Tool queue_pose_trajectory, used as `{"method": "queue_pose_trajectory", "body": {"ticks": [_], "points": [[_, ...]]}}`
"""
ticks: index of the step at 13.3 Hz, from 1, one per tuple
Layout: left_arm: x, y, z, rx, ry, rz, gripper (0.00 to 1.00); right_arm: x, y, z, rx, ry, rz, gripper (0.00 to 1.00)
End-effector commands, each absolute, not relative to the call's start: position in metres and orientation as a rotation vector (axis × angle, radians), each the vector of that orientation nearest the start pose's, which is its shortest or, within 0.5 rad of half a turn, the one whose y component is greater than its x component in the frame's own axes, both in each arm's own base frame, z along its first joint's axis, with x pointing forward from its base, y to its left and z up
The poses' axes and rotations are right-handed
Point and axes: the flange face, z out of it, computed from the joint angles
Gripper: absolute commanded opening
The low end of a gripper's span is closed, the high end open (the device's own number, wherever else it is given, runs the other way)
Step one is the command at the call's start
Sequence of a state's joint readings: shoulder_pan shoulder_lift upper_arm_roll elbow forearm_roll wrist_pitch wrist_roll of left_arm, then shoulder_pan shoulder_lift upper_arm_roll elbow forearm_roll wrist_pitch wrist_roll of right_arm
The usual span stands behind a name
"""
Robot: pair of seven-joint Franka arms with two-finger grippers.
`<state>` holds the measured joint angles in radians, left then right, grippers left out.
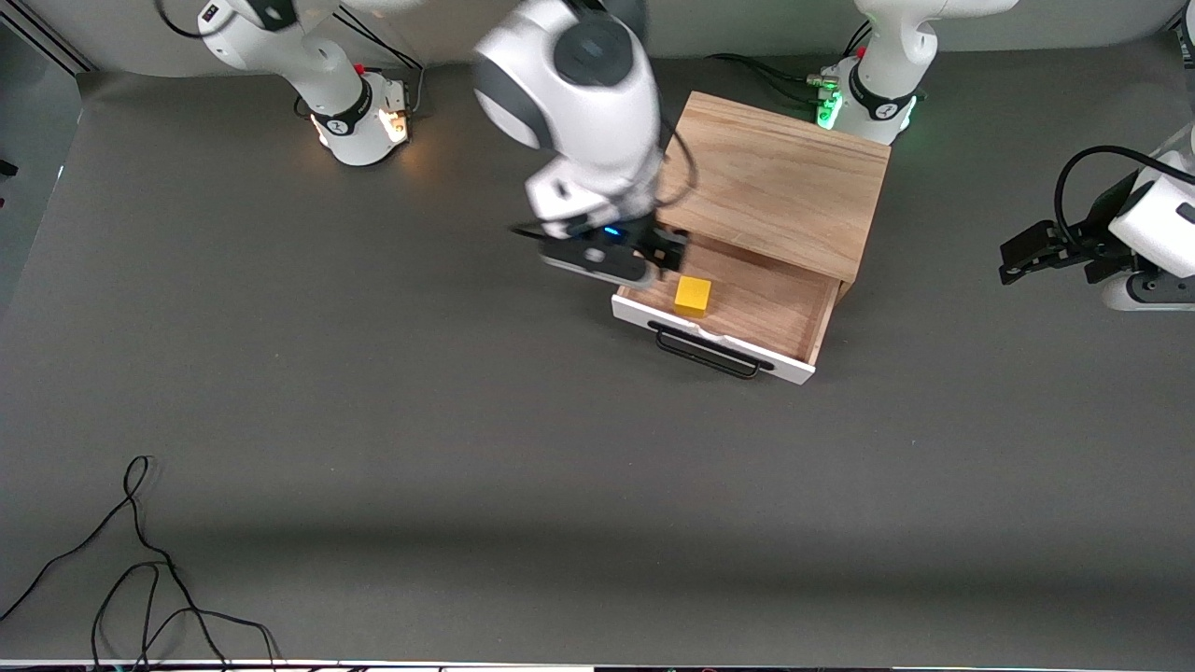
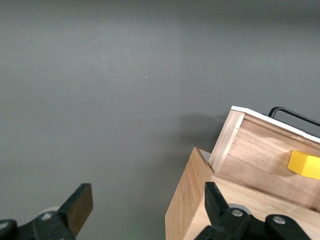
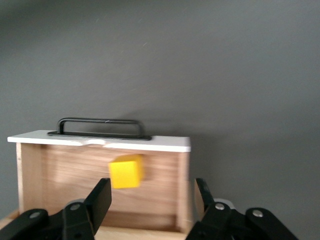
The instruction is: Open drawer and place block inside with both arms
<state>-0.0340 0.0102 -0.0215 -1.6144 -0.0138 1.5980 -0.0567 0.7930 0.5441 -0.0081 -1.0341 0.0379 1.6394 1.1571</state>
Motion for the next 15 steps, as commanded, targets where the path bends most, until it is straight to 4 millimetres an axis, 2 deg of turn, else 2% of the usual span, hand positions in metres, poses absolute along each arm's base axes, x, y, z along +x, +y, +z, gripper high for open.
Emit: {"method": "queue_pose_trajectory", "body": {"ticks": [1, 4, 6, 8, 9, 11, 12, 13, 15], "points": [[0.558, -0.035, 0.604, -3.155, -0.006, 0.052, 1.0, 0.511, 0.419, 0.592, -3.098, 0.498, 0.017, 0.77], [0.556, -0.034, 0.604, -3.151, -0.003, 0.073, 1.0, 0.534, 0.312, 0.63, -3.163, 0.271, 0.035, 0.78], [0.553, -0.032, 0.604, -3.141, -0.007, 0.104, 1.0, 0.552, 0.241, 0.639, -3.19, 0.102, 0.052, 0.78], [0.551, -0.029, 0.603, -3.129, -0.01, 0.124, 1.0, 0.568, 0.192, 0.634, -3.203, -0.025, 0.075, 0.78], [0.549, -0.028, 0.604, -3.109, -0.005, 0.138, 1.0, 0.578, 0.175, 0.629, -3.208, -0.038, 0.065, 0.78], [0.548, -0.027, 0.604, -3.1, -0.003, 0.149, 1.0, 0.597, 0.157, 0.618, -3.219, -0.058, 0.014, 0.8], [0.548, -0.028, 0.605, -3.101, -0.003, 0.144, 1.0, 0.602, 0.154, 0.61, -3.224, -0.032, 0.03, 0.8], [0.548, -0.028, 0.606, -3.102, -0.006, 0.142, 1.0, 0.602, 0.148, 0.61, -3.218, -0.023, 0.035, 0.81], [0.55, -0.027, 0.608, -3.112, -0.012, 0.122, 1.0, 0.602, 0.152, 0.606, -3.178, -0.012, 0.06, 0.81]]}}
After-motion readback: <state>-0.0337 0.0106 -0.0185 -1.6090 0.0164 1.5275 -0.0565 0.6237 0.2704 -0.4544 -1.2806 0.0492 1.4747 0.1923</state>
